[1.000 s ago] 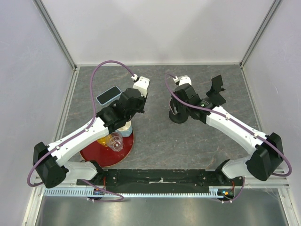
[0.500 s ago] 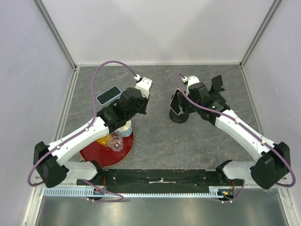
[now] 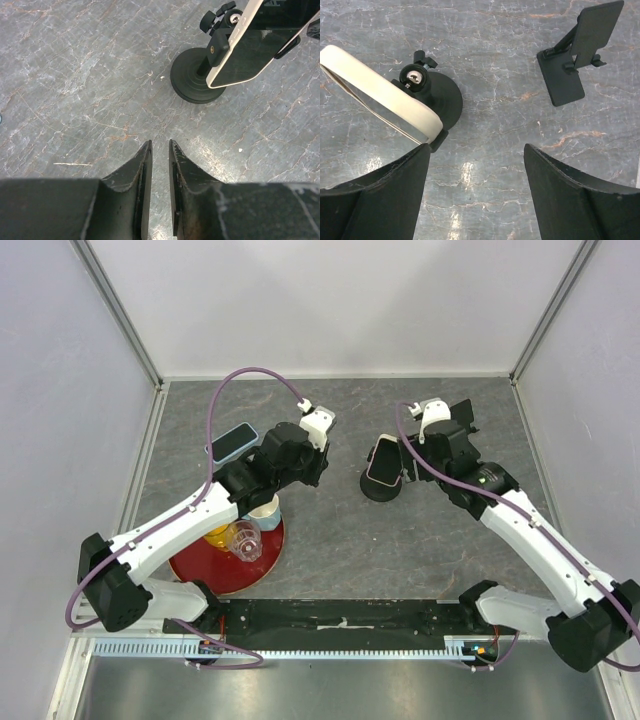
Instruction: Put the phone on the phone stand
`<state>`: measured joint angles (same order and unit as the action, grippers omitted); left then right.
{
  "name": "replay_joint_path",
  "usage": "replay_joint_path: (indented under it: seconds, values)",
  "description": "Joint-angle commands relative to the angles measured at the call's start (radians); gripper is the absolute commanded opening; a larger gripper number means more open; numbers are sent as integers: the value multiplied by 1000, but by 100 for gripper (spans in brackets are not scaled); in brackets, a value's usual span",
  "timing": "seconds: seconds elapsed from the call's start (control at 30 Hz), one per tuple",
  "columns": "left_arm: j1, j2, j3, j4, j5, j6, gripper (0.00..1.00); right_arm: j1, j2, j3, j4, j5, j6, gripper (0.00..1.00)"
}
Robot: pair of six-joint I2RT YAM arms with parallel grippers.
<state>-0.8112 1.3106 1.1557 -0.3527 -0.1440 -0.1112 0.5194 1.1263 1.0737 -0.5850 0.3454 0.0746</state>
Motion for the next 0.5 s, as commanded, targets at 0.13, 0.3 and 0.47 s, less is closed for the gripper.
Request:
replay_joint_path:
  seconds: [0.13, 0.3, 0.47]
  values:
    - [3, -43, 30, 21, 34, -33, 31, -4, -94, 17, 14, -86, 353, 97]
    - [3, -60, 16, 34, 41, -31, 35, 16, -86, -18, 63, -57, 557, 98]
    - [3, -68, 15, 35, 43, -30, 37, 138, -56, -17, 120, 79, 662, 98]
